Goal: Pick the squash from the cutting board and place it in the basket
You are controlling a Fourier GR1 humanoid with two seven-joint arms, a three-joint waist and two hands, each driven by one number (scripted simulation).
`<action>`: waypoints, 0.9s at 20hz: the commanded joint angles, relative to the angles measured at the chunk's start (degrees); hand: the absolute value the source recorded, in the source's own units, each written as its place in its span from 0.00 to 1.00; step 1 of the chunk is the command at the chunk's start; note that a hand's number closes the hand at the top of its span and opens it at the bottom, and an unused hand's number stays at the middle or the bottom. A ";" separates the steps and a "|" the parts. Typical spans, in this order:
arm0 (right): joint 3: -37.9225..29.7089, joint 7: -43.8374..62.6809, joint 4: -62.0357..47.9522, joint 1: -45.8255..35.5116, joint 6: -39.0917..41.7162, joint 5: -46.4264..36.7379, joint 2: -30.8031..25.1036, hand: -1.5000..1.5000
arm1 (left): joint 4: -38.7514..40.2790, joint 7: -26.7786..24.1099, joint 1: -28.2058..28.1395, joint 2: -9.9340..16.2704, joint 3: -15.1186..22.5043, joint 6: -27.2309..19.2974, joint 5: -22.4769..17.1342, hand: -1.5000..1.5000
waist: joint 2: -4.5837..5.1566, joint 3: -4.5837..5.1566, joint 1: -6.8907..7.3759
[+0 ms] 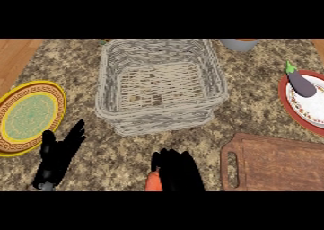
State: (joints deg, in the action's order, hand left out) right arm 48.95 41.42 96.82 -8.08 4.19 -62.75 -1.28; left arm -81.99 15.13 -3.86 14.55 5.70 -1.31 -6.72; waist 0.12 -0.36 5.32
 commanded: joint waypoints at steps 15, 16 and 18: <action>1.07 30.60 11.15 -27.97 -26.49 1.74 1.26 1.00 | 2.19 1.63 -1.63 -2.03 1.12 -1.66 1.19 0.50 | -0.56 0.82 -2.30; -0.28 32.81 11.49 -30.59 -25.64 2.07 1.26 1.00 | 1.25 1.39 -1.17 -0.08 -0.66 -1.23 0.78 0.50 | -0.71 0.73 -2.36; -1.86 34.48 9.43 -34.22 -25.99 2.99 1.26 1.00 | 1.81 2.42 -0.99 -0.32 -0.02 -0.90 0.88 0.50 | -0.55 0.75 -2.19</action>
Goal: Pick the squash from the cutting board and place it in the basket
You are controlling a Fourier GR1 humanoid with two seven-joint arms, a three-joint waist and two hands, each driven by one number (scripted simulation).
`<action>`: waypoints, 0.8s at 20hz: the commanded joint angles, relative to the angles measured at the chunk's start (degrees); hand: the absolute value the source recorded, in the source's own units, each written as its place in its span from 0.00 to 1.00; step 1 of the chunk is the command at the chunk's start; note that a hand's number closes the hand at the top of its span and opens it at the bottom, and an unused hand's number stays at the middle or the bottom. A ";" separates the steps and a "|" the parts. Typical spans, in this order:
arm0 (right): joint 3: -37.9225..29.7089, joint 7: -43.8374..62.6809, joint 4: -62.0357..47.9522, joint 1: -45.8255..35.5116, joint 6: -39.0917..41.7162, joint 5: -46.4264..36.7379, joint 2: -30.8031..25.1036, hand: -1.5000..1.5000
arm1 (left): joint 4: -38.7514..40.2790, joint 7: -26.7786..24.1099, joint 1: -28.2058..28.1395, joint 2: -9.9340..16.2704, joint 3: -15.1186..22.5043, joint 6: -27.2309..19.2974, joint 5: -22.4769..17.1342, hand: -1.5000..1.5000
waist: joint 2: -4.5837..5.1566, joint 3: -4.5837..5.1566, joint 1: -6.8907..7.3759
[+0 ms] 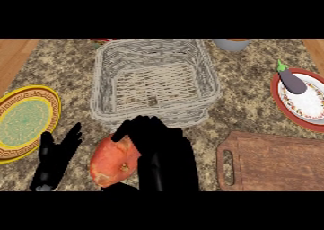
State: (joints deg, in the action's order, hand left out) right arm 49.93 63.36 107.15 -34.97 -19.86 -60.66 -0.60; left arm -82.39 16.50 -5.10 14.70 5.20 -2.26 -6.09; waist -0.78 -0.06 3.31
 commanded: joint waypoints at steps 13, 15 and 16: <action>-19.32 13.92 -24.33 -31.97 0.46 13.10 0.57 1.00 | 1.70 -1.64 -1.71 -0.44 0.07 0.02 1.12 0.50 | 1.02 0.27 0.08; -18.54 14.18 -28.46 -36.25 -0.46 14.62 0.57 1.00 | 0.79 0.49 -0.50 -1.71 0.96 -0.56 1.09 0.50 | 0.98 0.24 -0.04; -16.38 15.71 -29.85 -36.44 -2.48 14.53 0.57 1.00 | 1.71 -2.02 -1.05 -0.56 -0.35 0.51 0.65 0.50 | 0.96 0.28 0.16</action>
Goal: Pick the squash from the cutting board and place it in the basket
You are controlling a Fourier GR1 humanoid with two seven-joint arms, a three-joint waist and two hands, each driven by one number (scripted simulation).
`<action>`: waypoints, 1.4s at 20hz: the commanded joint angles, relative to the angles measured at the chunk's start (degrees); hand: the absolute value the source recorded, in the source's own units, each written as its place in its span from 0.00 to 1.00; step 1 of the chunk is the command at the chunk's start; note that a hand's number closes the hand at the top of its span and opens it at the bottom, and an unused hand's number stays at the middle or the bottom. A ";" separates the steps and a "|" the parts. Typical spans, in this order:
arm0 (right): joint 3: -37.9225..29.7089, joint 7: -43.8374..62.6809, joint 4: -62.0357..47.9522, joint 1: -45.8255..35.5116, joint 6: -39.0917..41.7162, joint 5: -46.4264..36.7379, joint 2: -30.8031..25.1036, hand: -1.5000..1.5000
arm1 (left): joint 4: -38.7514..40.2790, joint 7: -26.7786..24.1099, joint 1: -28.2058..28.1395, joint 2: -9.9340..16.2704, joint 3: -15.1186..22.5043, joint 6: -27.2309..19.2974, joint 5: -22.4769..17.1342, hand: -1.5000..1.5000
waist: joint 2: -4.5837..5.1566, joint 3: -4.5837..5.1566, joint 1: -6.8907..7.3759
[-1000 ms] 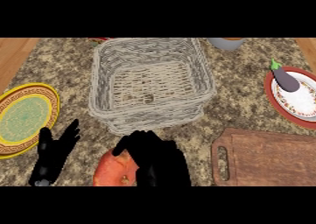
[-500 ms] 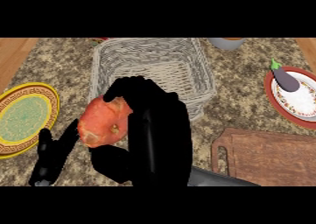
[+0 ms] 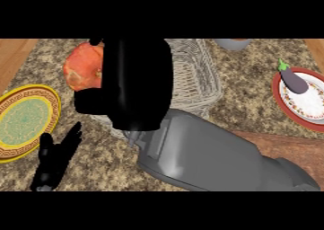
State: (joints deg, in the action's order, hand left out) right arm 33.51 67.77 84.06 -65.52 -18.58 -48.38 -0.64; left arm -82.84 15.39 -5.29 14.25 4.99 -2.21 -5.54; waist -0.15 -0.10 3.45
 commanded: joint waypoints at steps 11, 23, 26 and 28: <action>-4.65 -3.55 -18.17 -1.70 -20.81 14.60 0.61 1.00 | 3.22 1.03 1.50 0.71 -2.48 1.23 -1.17 0.50 | 0.77 0.18 -0.73; -1.64 -6.58 -36.03 -2.47 -23.27 13.09 0.62 1.00 | 3.94 -2.32 -2.94 -1.55 -1.79 0.40 0.59 0.50 | 0.37 0.21 -2.45; -0.75 -12.72 -34.77 1.12 -17.98 15.06 0.17 1.00 | 2.64 -1.73 -3.18 -0.65 -3.27 1.65 -0.84 0.50 | 0.20 0.12 -2.90; -1.15 -12.96 -36.12 -0.11 -18.09 13.98 0.62 0.00 | 5.54 -3.40 -2.41 -1.95 -2.80 1.13 0.25 0.50 | 0.26 0.14 -2.99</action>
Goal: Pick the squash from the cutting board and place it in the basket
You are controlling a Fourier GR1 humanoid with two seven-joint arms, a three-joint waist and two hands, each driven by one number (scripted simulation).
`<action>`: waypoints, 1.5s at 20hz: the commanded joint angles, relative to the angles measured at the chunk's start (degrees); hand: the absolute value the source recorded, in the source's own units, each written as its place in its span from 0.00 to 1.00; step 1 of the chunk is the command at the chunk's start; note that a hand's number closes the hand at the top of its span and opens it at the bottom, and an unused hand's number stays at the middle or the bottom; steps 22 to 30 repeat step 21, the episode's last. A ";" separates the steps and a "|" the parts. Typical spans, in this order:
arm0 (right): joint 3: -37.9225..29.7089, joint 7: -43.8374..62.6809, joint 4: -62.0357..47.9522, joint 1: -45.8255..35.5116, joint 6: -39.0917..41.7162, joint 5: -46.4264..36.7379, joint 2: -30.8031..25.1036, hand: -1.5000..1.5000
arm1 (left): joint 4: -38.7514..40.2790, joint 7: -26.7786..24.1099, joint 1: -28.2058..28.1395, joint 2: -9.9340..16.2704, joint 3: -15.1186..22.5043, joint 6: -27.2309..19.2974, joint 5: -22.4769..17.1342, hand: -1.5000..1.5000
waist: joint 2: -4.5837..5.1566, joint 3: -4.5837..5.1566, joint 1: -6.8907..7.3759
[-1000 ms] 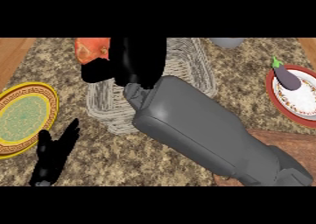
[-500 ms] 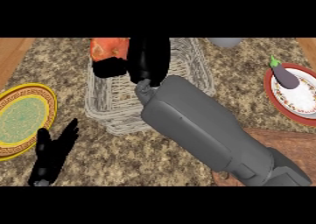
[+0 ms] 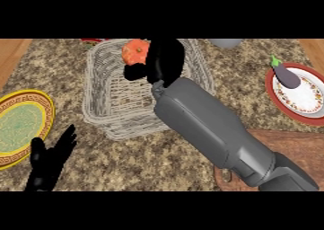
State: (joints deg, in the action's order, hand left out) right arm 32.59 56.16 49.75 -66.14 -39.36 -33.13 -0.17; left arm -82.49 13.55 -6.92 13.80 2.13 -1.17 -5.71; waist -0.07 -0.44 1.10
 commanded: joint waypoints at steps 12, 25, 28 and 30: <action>-8.32 -2.36 13.68 6.68 1.11 -4.14 -4.95 0.00 | -0.26 4.42 -0.66 -1.35 -0.51 -0.85 1.15 0.50 | -0.17 0.40 -1.58; -11.11 5.45 36.68 21.57 7.36 -7.48 -14.01 0.00 | 1.46 1.48 -2.48 -0.53 -2.91 0.96 0.12 0.50 | -0.56 0.45 -2.94; -11.11 5.45 36.68 21.57 7.36 -7.48 -14.01 0.00 | 1.46 1.48 -2.48 -0.53 -2.91 0.96 0.12 0.50 | -0.56 0.45 -2.94; -11.11 5.45 36.68 21.57 7.36 -7.48 -14.01 0.00 | 1.46 1.48 -2.48 -0.53 -2.91 0.96 0.12 0.50 | -0.56 0.45 -2.94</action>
